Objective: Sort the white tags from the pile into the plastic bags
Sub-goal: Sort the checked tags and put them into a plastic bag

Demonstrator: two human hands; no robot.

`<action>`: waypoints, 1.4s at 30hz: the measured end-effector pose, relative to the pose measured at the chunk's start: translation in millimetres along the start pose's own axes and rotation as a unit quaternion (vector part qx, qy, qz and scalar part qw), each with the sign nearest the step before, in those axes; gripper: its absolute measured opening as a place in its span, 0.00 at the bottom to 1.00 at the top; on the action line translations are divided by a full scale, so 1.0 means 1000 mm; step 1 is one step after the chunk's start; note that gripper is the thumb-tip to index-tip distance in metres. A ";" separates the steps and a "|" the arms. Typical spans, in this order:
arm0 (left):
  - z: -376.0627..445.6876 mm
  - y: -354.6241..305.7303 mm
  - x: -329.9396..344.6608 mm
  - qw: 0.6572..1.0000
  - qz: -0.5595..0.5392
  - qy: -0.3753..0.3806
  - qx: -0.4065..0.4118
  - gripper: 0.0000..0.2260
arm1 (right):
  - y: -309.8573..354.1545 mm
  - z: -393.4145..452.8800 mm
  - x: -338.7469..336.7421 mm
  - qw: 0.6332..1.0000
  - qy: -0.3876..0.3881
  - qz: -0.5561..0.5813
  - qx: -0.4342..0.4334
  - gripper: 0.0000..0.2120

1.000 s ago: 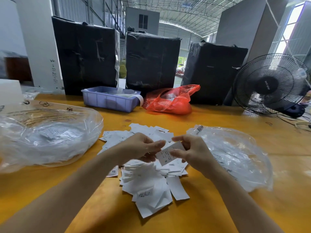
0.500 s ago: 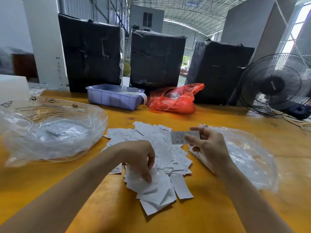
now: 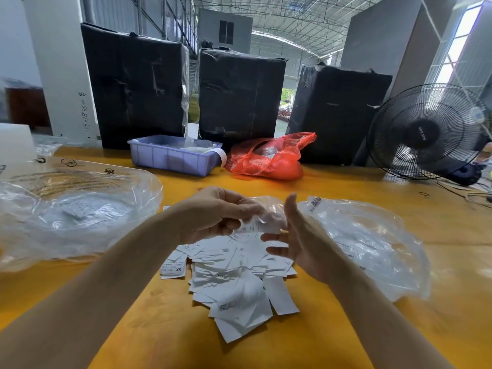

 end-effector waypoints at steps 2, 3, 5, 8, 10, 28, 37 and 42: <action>0.000 -0.002 -0.006 0.999 0.018 -0.032 0.011 0.11 | 0.002 -0.001 0.003 1.000 0.009 0.019 -0.002 0.31; 0.000 -0.003 -0.009 0.998 0.027 -0.049 0.012 0.11 | 0.004 -0.002 0.001 0.999 -0.005 0.038 -0.003 0.25; 0.000 -0.001 -0.014 0.996 0.046 -0.073 0.008 0.10 | 0.005 -0.002 -0.006 0.996 -0.039 0.083 -0.004 0.12; 0.001 0.001 -0.020 0.994 0.049 -0.098 0.002 0.12 | 0.003 -0.003 -0.013 0.992 -0.075 0.099 0.001 0.09; 0.002 0.002 -0.022 0.993 0.033 -0.112 0.005 0.12 | 0.003 -0.003 -0.012 0.992 -0.081 0.092 0.008 0.08; -0.001 0.009 -0.011 0.943 -0.138 -0.276 0.127 0.04 | 0.005 -0.006 -0.005 0.995 -0.088 -0.054 0.001 0.14; 0.001 0.016 -0.020 0.979 0.054 -0.197 0.002 0.09 | 0.024 -0.018 -0.059 0.950 -0.290 -0.023 -0.112 0.13; 0.004 0.023 -0.013 0.982 0.095 -0.161 -0.030 0.07 | 0.031 -0.015 -0.040 0.956 -0.249 -0.034 -0.152 0.06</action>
Point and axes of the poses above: each hand's wrist, its own z-axis towards the middle knuckle, its own x-axis out of the palm, y = z × x, the point moved 8 cm from there along z, towards the middle knuckle, and after that the axes turned 9 degrees about -z, right-handed, at the moved point
